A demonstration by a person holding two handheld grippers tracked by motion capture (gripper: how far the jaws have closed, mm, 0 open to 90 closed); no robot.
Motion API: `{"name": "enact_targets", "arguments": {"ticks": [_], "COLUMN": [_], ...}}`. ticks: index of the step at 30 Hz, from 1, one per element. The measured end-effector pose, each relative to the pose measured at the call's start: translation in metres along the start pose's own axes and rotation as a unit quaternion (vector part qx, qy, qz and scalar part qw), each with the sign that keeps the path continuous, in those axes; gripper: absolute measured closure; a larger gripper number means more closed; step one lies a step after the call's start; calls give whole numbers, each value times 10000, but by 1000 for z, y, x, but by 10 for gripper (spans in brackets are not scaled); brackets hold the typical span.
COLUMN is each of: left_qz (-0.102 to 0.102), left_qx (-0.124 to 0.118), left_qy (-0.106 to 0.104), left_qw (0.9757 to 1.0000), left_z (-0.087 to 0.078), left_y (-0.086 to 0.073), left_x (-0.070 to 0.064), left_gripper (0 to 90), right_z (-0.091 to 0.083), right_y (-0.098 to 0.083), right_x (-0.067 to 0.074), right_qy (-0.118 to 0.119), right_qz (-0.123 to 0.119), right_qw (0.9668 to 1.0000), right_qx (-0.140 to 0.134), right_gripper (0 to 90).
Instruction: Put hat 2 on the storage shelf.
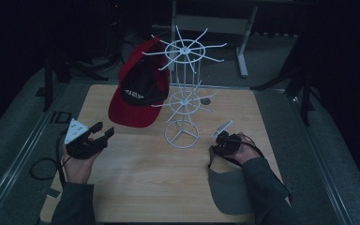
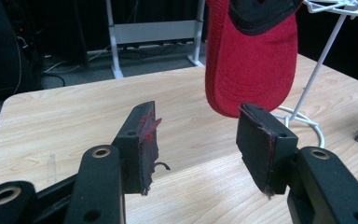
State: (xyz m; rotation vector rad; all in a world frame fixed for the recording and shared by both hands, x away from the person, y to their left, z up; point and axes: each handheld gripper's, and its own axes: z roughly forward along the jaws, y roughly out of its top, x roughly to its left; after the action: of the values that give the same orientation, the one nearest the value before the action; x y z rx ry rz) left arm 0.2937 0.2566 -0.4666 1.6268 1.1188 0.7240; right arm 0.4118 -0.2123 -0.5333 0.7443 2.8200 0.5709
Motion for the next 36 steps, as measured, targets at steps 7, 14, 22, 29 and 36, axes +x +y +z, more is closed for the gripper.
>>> {"name": "enact_targets", "arguments": {"ticks": [7, 14, 22, 29, 36], "left_qz": [-15, -7, -16, -29, -17], "left_qx": [-24, -11, -6, -10, 8], "left_qy": [21, 7, 5, -6, -23], "left_qw": [10000, 10000, 10000, 10000, 10000], "left_z": [-1, 0, 0, 0, 2], "left_y": [0, 0, 0, 0, 0], "left_x": [1, 0, 0, 0, -2], "left_gripper": [486, 486, 486, 486, 487], "right_z": [-3, -22, -49, -68, -82], "right_y": [1, 0, 0, 0, 3], "right_x": [1, 1, 0, -1, 0], "right_qy": [-350, -706, -957, -1032, -1032], "right_qz": [120, 340, 603, 815, 972], "right_qw": [9993, 9943, 9833, 9699, 9572], "right_qx": [-21, -723, -1427, -2051, -2524], "right_gripper": [876, 878, 880, 880, 880]}}
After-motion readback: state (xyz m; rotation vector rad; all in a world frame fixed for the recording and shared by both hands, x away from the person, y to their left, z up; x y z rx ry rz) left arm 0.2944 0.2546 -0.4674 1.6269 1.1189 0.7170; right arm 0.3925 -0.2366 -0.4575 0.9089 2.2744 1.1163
